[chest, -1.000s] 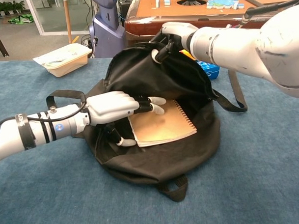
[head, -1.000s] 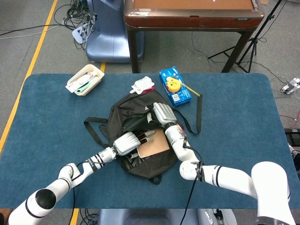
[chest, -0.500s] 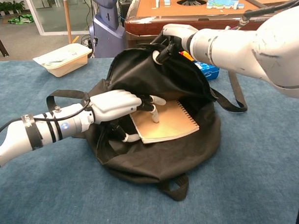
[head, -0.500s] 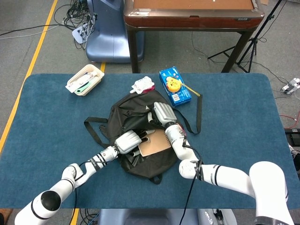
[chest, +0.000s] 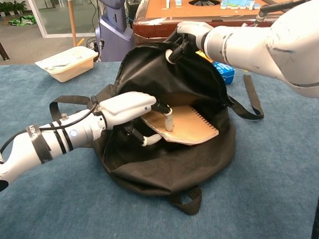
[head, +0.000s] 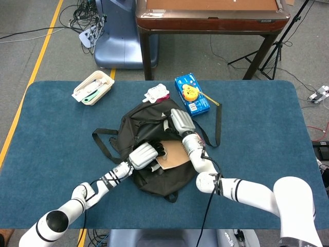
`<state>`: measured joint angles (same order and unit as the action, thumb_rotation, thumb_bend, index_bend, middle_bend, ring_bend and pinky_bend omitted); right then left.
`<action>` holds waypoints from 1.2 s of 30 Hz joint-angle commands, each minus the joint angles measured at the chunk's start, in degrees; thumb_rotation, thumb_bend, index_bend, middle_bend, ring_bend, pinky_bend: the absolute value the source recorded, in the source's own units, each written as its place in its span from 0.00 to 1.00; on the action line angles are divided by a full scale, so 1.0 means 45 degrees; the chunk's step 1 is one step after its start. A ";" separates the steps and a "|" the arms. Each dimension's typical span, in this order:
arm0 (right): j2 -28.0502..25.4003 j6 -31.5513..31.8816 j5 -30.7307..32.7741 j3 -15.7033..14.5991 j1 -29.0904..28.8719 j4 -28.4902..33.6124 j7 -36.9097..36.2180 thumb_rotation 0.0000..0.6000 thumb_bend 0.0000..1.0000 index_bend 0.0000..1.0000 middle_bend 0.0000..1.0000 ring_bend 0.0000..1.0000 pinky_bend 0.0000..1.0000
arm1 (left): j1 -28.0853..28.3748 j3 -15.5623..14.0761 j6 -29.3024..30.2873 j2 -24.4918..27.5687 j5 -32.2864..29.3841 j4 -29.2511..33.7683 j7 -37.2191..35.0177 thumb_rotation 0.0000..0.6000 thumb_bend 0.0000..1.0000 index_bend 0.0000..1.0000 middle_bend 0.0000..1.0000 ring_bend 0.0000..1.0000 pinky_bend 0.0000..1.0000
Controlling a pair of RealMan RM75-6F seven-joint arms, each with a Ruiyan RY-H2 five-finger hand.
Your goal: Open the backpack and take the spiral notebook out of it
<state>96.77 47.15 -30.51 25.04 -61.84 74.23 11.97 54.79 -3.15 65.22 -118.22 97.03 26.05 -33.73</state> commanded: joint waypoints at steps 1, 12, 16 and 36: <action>0.0025 -0.0041 0.0086 0.0020 -0.0027 -0.0196 -0.0016 1.00 0.70 0.70 0.48 0.24 0.27 | -0.0068 0.0012 0.0605 0.0070 0.0073 0.0401 -0.0622 1.00 0.42 0.56 0.53 0.36 0.16; -0.0088 -0.0264 -0.0095 -0.0091 0.0181 -0.0456 -0.0277 1.00 0.70 0.70 0.48 0.24 0.27 | -0.0444 0.0199 0.2464 0.0907 0.0172 0.1879 -0.1964 1.00 0.45 0.64 0.62 0.43 0.22; -0.0205 -0.0473 -0.0391 -0.0212 0.0402 -0.0328 -0.0575 1.00 0.70 0.70 0.48 0.24 0.27 | -0.0680 0.0324 0.3144 0.1882 0.0182 0.3441 -0.2020 1.00 0.45 0.65 0.63 0.48 0.26; -0.2166 -0.1439 -0.6224 -0.2261 0.2313 0.2939 -0.2545 1.00 0.45 0.11 0.19 0.04 0.12 | -0.2258 0.1094 0.4176 0.7154 -0.0572 1.1011 -0.1456 1.00 0.45 0.65 0.65 0.51 0.34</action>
<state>89.19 40.83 -54.68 16.95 -53.18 84.30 1.87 45.60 1.37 83.41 -87.33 94.88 74.29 -40.75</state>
